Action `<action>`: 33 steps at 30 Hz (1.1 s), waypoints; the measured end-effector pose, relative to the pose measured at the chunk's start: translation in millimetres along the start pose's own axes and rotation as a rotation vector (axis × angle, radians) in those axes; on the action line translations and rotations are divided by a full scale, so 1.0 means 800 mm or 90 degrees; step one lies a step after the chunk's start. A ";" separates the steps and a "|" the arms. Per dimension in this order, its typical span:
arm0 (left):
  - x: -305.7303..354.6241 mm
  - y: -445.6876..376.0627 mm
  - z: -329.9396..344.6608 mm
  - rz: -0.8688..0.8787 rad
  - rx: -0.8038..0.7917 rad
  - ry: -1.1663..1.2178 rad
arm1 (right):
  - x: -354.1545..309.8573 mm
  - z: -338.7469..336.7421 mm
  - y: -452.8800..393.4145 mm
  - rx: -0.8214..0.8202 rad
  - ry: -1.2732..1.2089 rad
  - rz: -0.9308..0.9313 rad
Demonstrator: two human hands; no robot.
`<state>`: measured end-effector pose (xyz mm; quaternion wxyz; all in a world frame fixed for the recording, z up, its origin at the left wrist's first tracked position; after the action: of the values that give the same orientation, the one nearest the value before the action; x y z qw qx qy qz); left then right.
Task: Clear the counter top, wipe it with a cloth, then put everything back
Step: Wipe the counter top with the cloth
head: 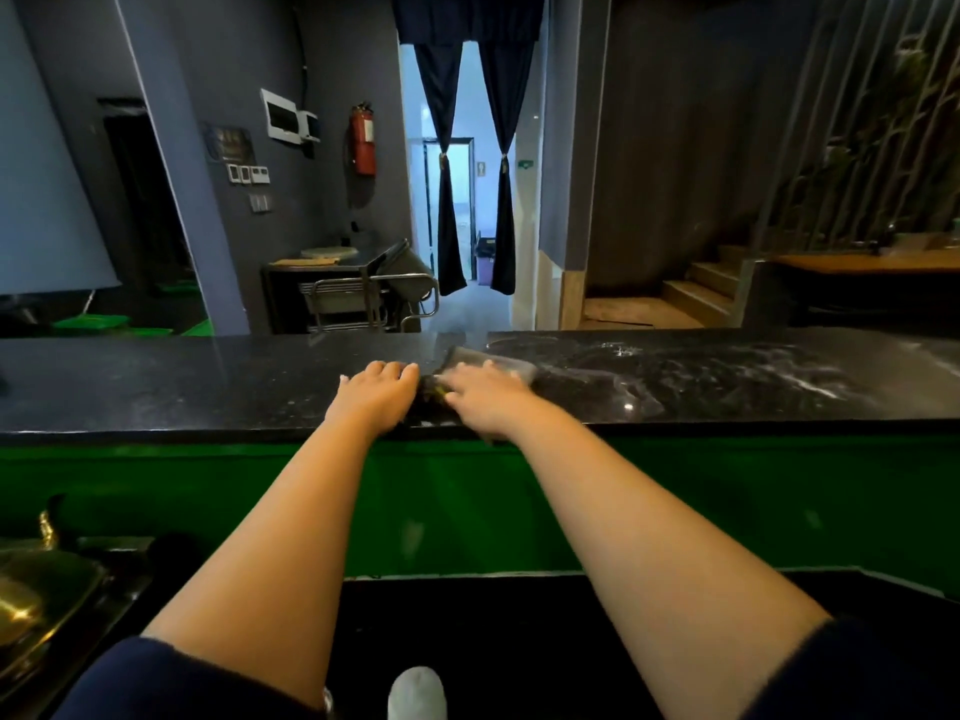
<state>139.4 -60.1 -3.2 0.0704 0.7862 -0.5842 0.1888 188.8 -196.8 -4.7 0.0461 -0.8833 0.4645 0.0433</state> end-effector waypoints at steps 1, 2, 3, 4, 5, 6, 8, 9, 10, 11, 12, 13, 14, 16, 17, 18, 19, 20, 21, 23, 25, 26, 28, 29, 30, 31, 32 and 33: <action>0.001 -0.003 -0.002 -0.003 -0.005 -0.007 | -0.014 0.002 -0.007 -0.011 -0.010 -0.043; 0.003 -0.005 -0.006 -0.012 -0.015 -0.008 | -0.018 0.001 -0.013 -0.025 -0.018 -0.069; 0.003 -0.008 -0.009 -0.022 -0.028 0.000 | -0.012 -0.002 -0.019 -0.039 -0.027 -0.082; 0.001 -0.009 -0.010 -0.027 -0.037 0.002 | -0.001 -0.006 -0.023 -0.049 -0.037 -0.085; -0.001 -0.013 -0.009 -0.025 -0.045 -0.002 | 0.015 -0.010 -0.029 -0.050 -0.048 -0.074; -0.005 -0.017 -0.006 -0.021 -0.051 -0.012 | 0.034 -0.014 -0.034 -0.044 -0.059 -0.046; -0.012 -0.028 0.001 -0.016 -0.051 -0.028 | 0.076 -0.019 -0.044 -0.019 -0.068 0.052; -0.013 -0.031 0.004 -0.018 -0.051 -0.032 | 0.089 -0.020 -0.048 -0.011 -0.059 0.102; -0.014 -0.035 0.006 -0.014 -0.050 -0.037 | 0.093 -0.019 -0.053 -0.010 -0.047 0.137; -0.013 -0.041 0.007 -0.006 -0.049 -0.041 | 0.086 -0.018 -0.061 -0.013 -0.041 0.150; -0.012 -0.046 0.008 0.000 -0.048 -0.047 | 0.071 -0.015 -0.071 -0.018 -0.042 0.136; -0.013 -0.054 0.009 0.001 -0.048 -0.055 | 0.053 -0.012 -0.083 -0.024 -0.044 0.104; -0.013 -0.061 0.010 -0.001 -0.049 -0.057 | 0.035 -0.009 -0.097 -0.029 -0.044 0.063; -0.016 -0.075 0.013 -0.013 -0.047 -0.052 | 0.014 -0.004 -0.124 -0.049 -0.045 -0.003; -0.017 -0.080 0.013 -0.015 -0.044 -0.051 | 0.013 -0.004 -0.136 -0.060 -0.048 -0.019; -0.017 -0.083 0.013 -0.014 -0.044 -0.052 | 0.017 -0.005 -0.146 -0.066 -0.050 -0.027; -0.018 -0.087 0.013 -0.013 -0.044 -0.053 | 0.025 -0.006 -0.154 -0.066 -0.053 -0.026; -0.019 -0.089 0.013 -0.012 -0.044 -0.054 | 0.036 -0.006 -0.162 -0.054 -0.053 -0.012; -0.019 -0.091 0.012 -0.008 -0.047 -0.057 | 0.054 -0.007 -0.171 -0.040 -0.051 0.021; -0.018 -0.090 0.012 -0.001 -0.055 -0.058 | 0.092 -0.009 -0.188 -0.022 -0.026 0.129; -0.018 -0.090 0.014 -0.005 -0.054 -0.060 | 0.105 -0.006 -0.204 -0.032 -0.006 0.225; -0.018 -0.091 0.014 -0.009 -0.052 -0.062 | 0.094 -0.004 -0.213 -0.033 -0.008 0.232; -0.018 -0.094 0.016 -0.011 -0.047 -0.062 | 0.049 0.002 -0.229 -0.036 -0.018 0.125; -0.018 -0.093 0.016 -0.012 -0.041 -0.057 | 0.024 0.006 -0.234 -0.046 -0.022 0.045; -0.018 -0.093 0.016 -0.010 -0.036 -0.049 | 0.006 0.008 -0.234 -0.061 -0.012 -0.019; -0.019 -0.093 0.015 -0.008 -0.034 -0.038 | 0.000 0.008 -0.234 -0.073 0.005 -0.058; -0.019 -0.092 0.014 -0.007 -0.035 -0.031 | 0.004 0.005 -0.231 -0.079 0.013 -0.070; -0.019 -0.092 0.013 -0.008 -0.035 -0.030 | 0.015 0.001 -0.231 -0.078 0.010 -0.060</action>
<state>207.7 -27.5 -10.4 0.0797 0.7916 -0.5860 0.1536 347.6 -102.2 0.7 -0.0095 -0.9055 0.4195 0.0627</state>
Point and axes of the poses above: each hand's wrist, its own y-axis away from the middle knuckle, its own z-axis out of the palm, x = y × z, the point moved 3 cm from there along -y, towards the middle knuckle, and after that the axes turned 1 degree about -z, right-handed, at the moved point
